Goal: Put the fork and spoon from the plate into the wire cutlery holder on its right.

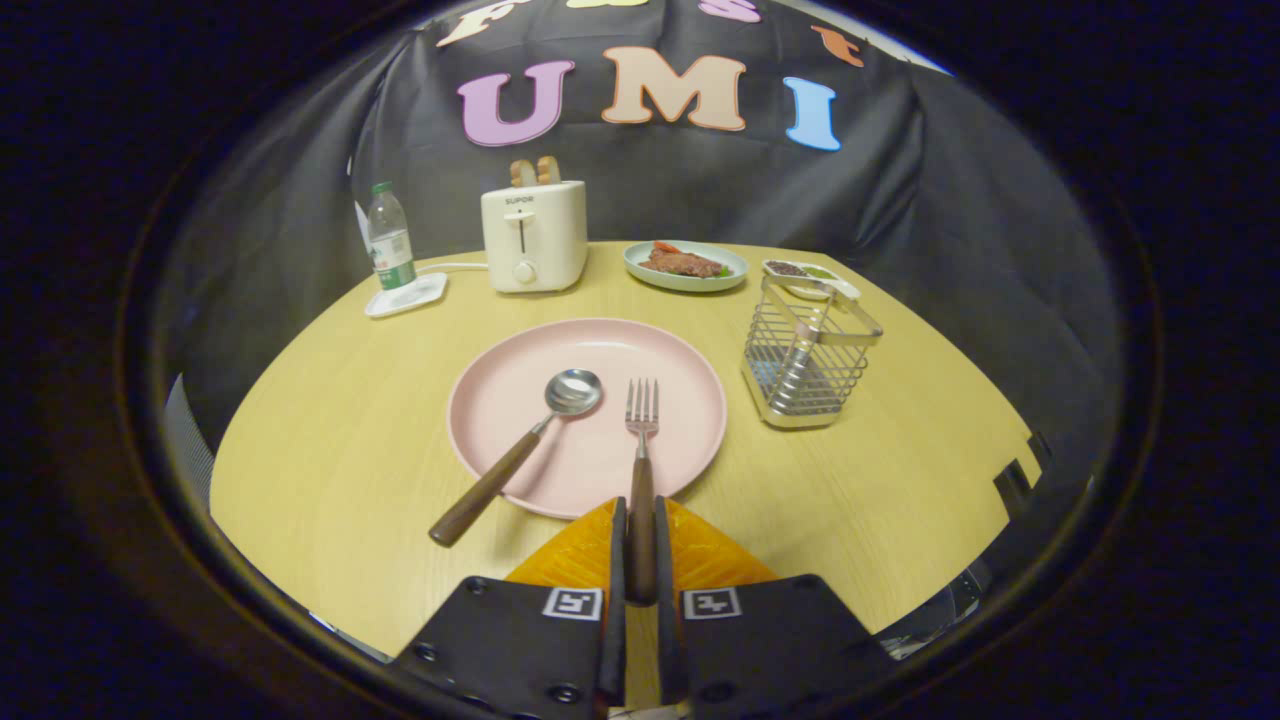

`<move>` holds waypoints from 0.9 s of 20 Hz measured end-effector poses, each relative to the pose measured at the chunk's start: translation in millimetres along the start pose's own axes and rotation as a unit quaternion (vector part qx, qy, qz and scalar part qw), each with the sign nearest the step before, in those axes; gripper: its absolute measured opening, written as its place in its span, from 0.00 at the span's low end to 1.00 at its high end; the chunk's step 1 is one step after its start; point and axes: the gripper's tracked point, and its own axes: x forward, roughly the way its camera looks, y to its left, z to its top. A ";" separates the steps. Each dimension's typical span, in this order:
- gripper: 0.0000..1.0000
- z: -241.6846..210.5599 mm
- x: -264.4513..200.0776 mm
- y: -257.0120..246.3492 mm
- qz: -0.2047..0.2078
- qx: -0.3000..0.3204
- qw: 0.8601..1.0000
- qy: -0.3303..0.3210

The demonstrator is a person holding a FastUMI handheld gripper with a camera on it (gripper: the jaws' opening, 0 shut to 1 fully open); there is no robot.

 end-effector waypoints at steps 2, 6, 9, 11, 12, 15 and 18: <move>0.17 0.8 0.5 0.5 0.004 0.002 1.000 0.004; 0.08 2.4 -1.2 2.9 0.007 0.012 1.000 0.009; 0.05 5.9 -4.3 1.8 0.003 0.008 1.000 0.011; 0.05 13.5 -10.0 1.6 0.004 0.003 1.000 0.003; 0.05 18.3 -13.4 1.7 0.003 0.001 1.000 -0.003; 0.05 36.3 -23.1 -1.8 -0.003 0.002 1.000 -0.016; 0.05 55.0 -33.0 -7.4 -0.014 0.008 1.000 -0.025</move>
